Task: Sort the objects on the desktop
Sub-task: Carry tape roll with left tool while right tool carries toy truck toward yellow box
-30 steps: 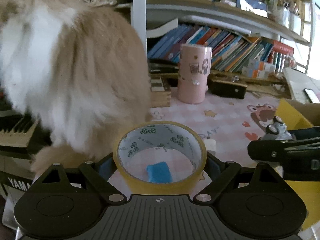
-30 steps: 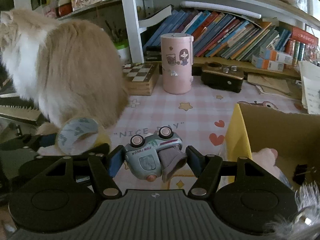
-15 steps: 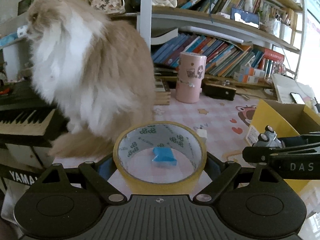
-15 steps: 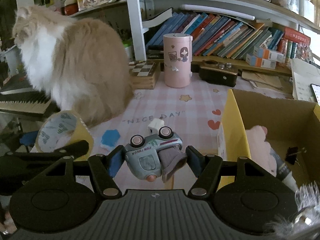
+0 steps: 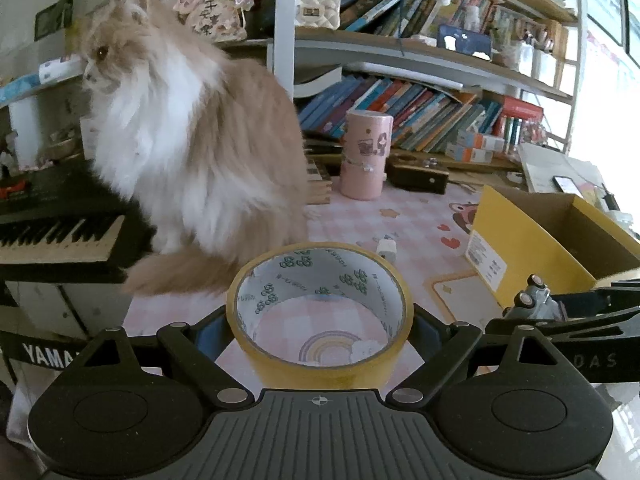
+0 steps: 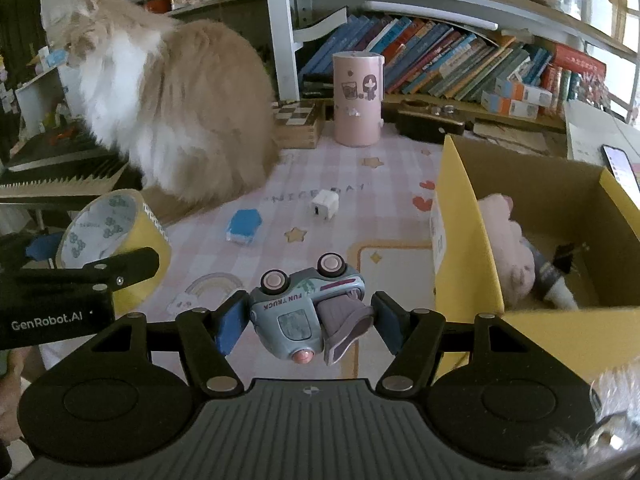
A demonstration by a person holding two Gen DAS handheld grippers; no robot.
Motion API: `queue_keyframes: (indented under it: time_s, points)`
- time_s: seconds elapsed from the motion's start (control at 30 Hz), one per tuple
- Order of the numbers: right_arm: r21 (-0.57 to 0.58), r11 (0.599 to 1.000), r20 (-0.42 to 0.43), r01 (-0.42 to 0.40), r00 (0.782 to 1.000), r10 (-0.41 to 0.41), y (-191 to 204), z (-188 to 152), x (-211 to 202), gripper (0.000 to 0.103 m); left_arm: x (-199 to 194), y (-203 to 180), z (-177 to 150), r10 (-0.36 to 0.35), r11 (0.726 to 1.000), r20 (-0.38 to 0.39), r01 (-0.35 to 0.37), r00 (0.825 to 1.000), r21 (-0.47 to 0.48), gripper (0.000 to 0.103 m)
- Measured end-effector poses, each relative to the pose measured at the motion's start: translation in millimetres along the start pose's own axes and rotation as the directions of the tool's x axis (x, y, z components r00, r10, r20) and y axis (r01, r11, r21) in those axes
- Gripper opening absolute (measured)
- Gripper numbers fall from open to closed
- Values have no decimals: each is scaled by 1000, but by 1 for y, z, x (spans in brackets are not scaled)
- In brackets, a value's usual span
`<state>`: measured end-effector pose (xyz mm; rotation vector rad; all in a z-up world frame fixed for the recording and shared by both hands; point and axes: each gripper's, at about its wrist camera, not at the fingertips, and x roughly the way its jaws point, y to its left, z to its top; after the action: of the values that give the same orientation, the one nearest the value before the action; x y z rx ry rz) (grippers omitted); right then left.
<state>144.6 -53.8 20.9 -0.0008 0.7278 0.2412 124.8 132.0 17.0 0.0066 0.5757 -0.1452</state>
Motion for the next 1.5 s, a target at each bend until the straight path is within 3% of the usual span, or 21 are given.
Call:
queue_keyframes:
  time_s: [0.9, 1.5]
  points:
    - [96, 993, -25, 73, 997, -71, 62, -87, -72, 64, -84, 8, -51, -120, 988, -41, 124, 992, 92, 91]
    - [216, 950, -53, 225, 974, -219, 37, -117, -106, 64, -82, -31, -54, -283, 939, -79, 293, 956, 180, 91]
